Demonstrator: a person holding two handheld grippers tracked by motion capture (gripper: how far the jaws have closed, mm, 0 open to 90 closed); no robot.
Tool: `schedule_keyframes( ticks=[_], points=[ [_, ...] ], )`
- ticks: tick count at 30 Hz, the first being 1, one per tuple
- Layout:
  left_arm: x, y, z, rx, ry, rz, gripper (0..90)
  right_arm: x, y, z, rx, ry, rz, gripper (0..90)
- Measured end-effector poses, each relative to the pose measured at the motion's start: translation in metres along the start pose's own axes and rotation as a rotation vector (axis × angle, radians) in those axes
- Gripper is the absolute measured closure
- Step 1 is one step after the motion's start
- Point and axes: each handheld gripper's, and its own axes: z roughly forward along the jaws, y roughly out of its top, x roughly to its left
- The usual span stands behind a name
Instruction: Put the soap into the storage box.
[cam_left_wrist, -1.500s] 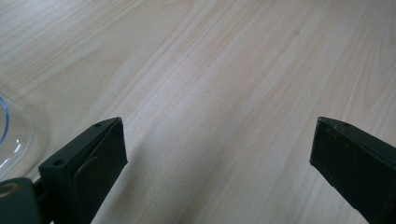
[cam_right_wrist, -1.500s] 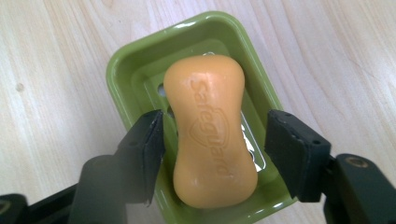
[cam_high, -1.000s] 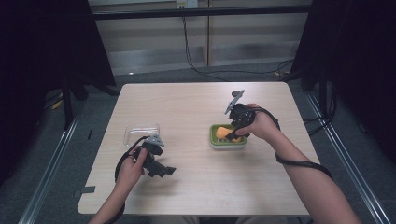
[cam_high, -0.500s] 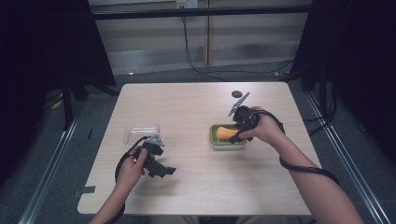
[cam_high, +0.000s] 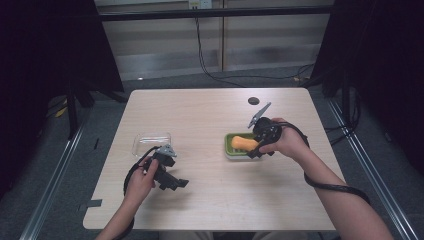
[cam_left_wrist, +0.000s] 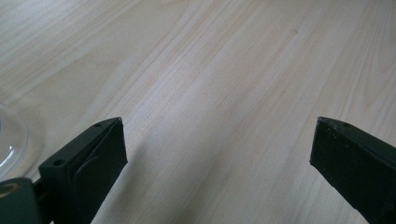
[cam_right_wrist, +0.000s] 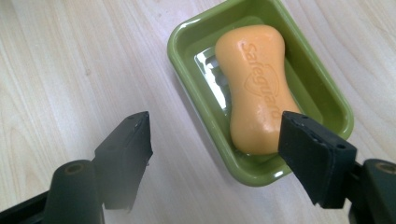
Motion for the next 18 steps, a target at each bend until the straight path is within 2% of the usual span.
schedule_keyframes(
  ticks=[8,10,14,15,18],
  points=[
    [0.000,0.000,0.002,-0.004,0.002,-0.005,3.4,0.003,-0.008,-0.003,-0.005,0.008,-0.004,23.9],
    [0.001,0.000,0.001,0.011,0.001,0.007,3.4,0.004,-0.010,-0.004,-0.006,0.010,-0.001,23.3],
    [-0.001,0.000,0.002,-0.002,-0.003,-0.009,3.4,0.006,-0.014,-0.005,0.001,0.016,-0.003,21.9],
    [0.000,0.000,0.002,0.010,0.000,0.006,3.4,0.006,-0.015,-0.004,-0.002,0.019,-0.005,21.8],
    [0.000,0.000,0.002,0.008,-0.001,0.004,3.4,0.008,-0.018,-0.003,0.008,0.018,-0.002,21.1]
  ],
)
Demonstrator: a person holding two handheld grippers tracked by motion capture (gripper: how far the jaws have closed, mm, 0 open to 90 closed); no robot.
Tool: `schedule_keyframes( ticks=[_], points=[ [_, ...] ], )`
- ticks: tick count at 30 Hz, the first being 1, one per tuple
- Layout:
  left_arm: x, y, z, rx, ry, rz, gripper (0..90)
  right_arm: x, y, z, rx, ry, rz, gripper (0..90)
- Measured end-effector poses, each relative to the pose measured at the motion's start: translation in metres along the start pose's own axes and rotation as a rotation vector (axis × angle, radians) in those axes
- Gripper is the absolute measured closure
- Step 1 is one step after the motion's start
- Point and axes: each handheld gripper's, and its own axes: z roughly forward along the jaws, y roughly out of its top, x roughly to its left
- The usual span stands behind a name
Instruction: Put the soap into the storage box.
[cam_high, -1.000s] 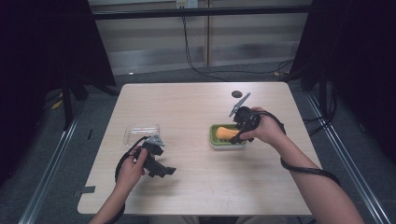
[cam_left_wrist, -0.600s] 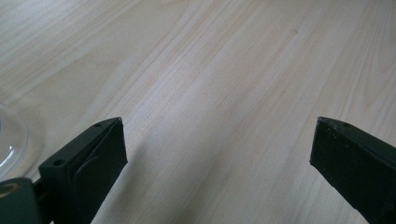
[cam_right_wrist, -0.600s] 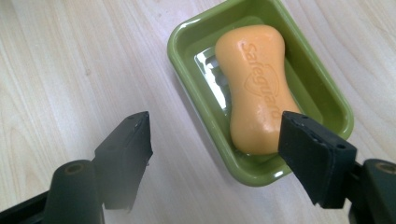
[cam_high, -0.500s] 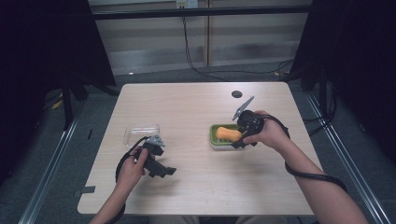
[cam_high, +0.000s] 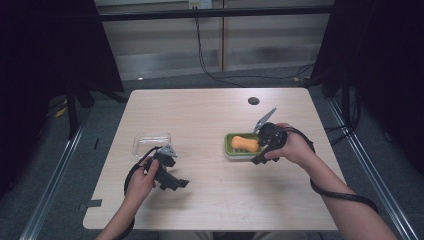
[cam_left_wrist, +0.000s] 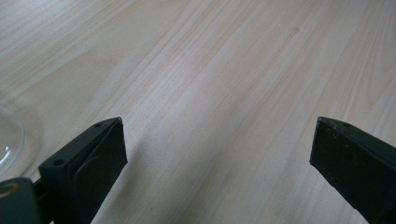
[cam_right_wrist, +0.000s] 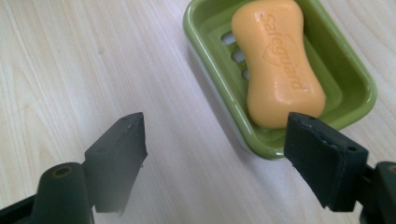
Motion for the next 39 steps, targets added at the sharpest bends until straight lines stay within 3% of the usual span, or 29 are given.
schedule_keyframes(
  ticks=[2,8,13,17,39],
  points=[
    [-0.001,0.000,0.000,-0.010,0.002,-0.016,3.4,0.001,-0.002,0.001,-0.002,0.001,-0.007,20.5],
    [0.000,0.000,0.000,0.000,-0.001,0.000,3.4,0.005,-0.007,0.002,-0.013,0.013,-0.017,20.9],
    [-0.002,0.000,0.001,-0.004,-0.001,-0.019,3.4,0.009,-0.011,0.003,-0.017,0.013,-0.019,20.8],
    [-0.001,0.000,0.002,0.003,-0.001,0.000,3.4,0.013,-0.014,0.003,-0.016,0.014,-0.021,19.8],
    [-0.002,0.000,0.003,0.006,-0.001,-0.001,3.4,0.032,-0.040,0.010,-0.037,0.022,-0.022,18.7]
  ],
)
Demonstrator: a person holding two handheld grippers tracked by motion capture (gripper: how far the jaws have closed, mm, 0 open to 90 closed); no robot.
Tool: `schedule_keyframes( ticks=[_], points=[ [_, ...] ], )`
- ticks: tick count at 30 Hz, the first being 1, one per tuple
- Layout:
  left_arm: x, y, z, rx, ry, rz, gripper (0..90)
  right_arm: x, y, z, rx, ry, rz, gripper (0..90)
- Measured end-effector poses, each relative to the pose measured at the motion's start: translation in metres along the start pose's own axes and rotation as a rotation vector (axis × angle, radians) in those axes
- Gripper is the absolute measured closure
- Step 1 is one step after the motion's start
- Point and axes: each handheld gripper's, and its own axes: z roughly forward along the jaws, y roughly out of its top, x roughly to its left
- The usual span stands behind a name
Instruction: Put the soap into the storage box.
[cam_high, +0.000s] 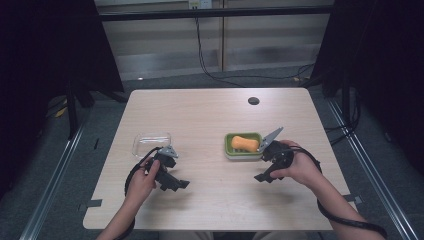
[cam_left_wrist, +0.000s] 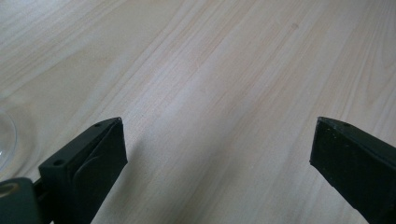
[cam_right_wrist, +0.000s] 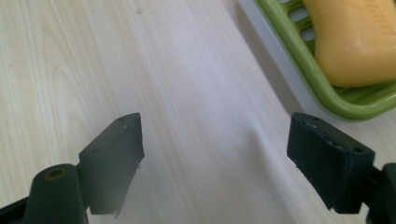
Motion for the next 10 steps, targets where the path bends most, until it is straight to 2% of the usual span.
schedule_keyframes(
  ticks=[4,5,7,9,10],
  points=[
    [-0.001,0.000,0.000,-0.001,0.001,0.001,3.4,0.004,-0.006,0.003,-0.002,-0.013,-0.008,18.6],
    [-0.001,0.000,0.000,-0.002,0.001,0.001,3.4,0.006,-0.008,0.003,-0.005,-0.010,0.005,18.6],
    [-0.001,0.000,0.000,0.002,-0.001,0.003,3.4,0.007,-0.012,0.005,-0.019,-0.008,-0.008,18.6],
    [0.000,0.001,-0.001,0.023,0.002,0.018,3.4,0.010,-0.015,0.005,-0.033,-0.019,0.013,18.6],
    [0.000,0.002,0.000,0.013,0.001,0.005,3.4,0.010,-0.017,0.006,-0.048,-0.024,0.009,18.7]
  ],
)
